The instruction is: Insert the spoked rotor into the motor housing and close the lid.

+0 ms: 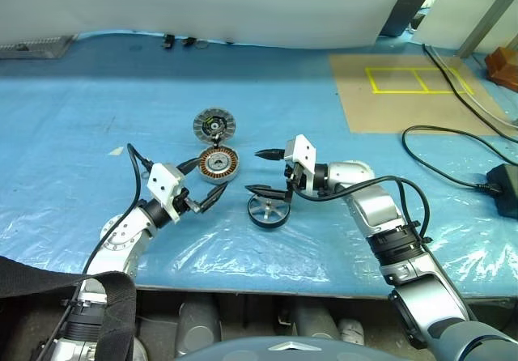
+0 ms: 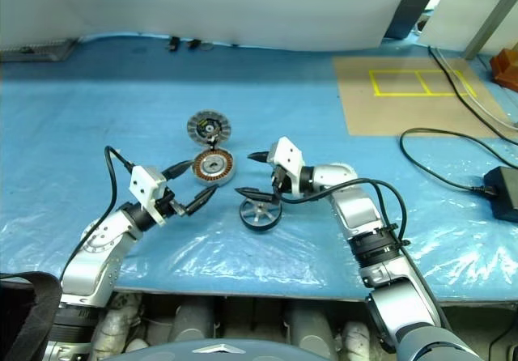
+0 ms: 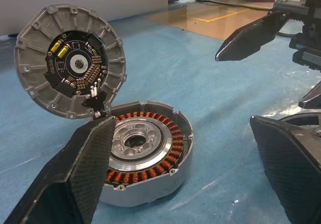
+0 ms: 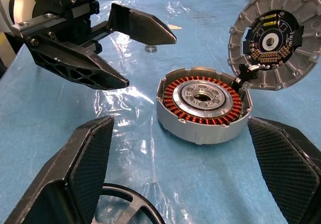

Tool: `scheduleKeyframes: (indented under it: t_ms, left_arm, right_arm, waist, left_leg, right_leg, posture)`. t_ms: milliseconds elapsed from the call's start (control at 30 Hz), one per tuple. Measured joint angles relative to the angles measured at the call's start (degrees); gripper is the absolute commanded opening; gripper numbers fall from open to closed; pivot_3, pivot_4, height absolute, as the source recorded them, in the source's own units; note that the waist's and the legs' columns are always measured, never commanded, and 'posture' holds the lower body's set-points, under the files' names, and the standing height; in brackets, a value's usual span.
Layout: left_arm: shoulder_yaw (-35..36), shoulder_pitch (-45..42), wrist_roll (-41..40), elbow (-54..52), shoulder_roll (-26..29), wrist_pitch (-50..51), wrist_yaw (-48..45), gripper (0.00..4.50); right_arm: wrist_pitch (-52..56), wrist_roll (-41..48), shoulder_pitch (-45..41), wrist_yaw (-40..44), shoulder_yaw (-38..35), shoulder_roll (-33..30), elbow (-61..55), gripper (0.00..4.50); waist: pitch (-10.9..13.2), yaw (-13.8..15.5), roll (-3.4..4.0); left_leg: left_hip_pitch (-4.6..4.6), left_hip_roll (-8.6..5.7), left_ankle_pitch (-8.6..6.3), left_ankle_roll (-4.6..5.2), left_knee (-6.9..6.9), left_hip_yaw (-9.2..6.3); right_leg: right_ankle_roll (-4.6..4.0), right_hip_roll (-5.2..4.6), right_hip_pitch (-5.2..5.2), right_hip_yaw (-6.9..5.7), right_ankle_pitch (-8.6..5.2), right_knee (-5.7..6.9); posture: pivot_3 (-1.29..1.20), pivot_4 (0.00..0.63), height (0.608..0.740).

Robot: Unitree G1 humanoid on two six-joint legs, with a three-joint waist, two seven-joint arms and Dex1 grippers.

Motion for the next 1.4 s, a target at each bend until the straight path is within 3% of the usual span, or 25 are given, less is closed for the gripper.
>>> scheduleKeyframes:
  t_ms: [833,1067,1400]
  left_arm:
    - [0.4,0.9,0.3,0.0,0.2,-0.5,0.0,4.50]
    - [1.6,1.5,0.5,0.0,0.6,-0.9,0.1,4.50]
    - [1.8,4.6,1.1,-0.7,0.1,-1.5,1.8,4.50]
  right_arm:
    - [0.3,-1.2,-2.1,1.1,1.2,-0.1,1.5,4.44]
    - [1.4,-2.7,-8.6,3.5,4.4,0.8,4.6,4.44]
    - [1.2,-11.5,-19.6,4.2,11.7,4.7,17.1,4.44]
  waist:
    - [0.0,-0.1,0.00]
    - [0.0,-0.2,0.00]
    - [0.0,-0.2,0.01]
  left_leg:
    - [0.01,0.00,0.00,0.00,0.02,0.00]
    - [0.01,0.01,0.00,0.00,0.02,0.00]
    - [-0.02,0.03,0.00,0.00,0.02,0.00]
  right_leg:
    - [0.00,0.00,0.00,0.00,0.00,0.03]
    - [-0.01,0.01,0.00,0.00,0.00,0.04]
    - [-0.02,0.01,-0.03,-0.01,0.00,0.04]
  posture:
    - [0.00,0.150,0.740]
    - [0.00,0.150,0.740]
    - [0.00,0.150,0.740]
